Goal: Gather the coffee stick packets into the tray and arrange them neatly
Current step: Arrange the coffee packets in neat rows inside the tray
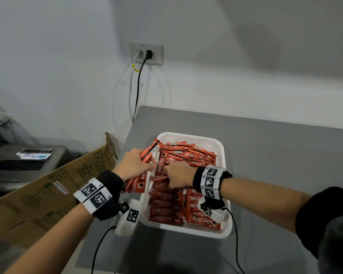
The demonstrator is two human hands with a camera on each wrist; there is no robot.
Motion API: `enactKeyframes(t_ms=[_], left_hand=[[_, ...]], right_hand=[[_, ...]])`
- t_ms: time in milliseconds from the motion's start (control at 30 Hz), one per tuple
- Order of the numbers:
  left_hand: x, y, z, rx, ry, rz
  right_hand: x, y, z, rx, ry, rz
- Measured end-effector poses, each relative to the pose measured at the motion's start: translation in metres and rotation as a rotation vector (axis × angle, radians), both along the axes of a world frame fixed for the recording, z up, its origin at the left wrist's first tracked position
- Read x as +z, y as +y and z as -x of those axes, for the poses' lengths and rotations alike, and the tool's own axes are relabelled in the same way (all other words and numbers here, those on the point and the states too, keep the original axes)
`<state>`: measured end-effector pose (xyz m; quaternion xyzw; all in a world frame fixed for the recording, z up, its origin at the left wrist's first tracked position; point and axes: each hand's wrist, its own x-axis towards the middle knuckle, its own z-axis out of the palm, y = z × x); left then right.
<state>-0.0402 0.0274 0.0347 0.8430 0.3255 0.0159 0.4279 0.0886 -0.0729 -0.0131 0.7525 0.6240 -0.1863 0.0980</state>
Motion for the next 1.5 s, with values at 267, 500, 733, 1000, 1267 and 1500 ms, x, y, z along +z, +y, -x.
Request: enactKeyframes(t_ms=[267,500,733,1000,1267,1500], left_hand=[[0.002,-0.001,0.001,-0.002,-0.013,-0.02],[0.001,-0.002,-0.003,0.019,0.003,-0.014],[0.002,-0.005,-0.008,-0.009,0.022,0.017],[0.004,-0.009,-0.01,-0.033,0.013,0.01],[0.005,-0.009,-0.008,-0.019,0.004,0.025],[0.007,-0.011,-0.013,0.004,-0.038,0.052]], right_hand=[[0.029,-0.004,-0.044,-0.105,-0.047,-0.173],[0.022,-0.023,-0.054,-0.114,-0.02,-0.047],[0.005,-0.036,-0.049,-0.138,-0.069,0.027],[0.014,-0.039,-0.046,-0.121,-0.03,-0.056],[0.023,-0.045,-0.062,-0.276,-0.103,-0.076],[0.031,-0.061,-0.094,-0.469,-0.02,-0.167]])
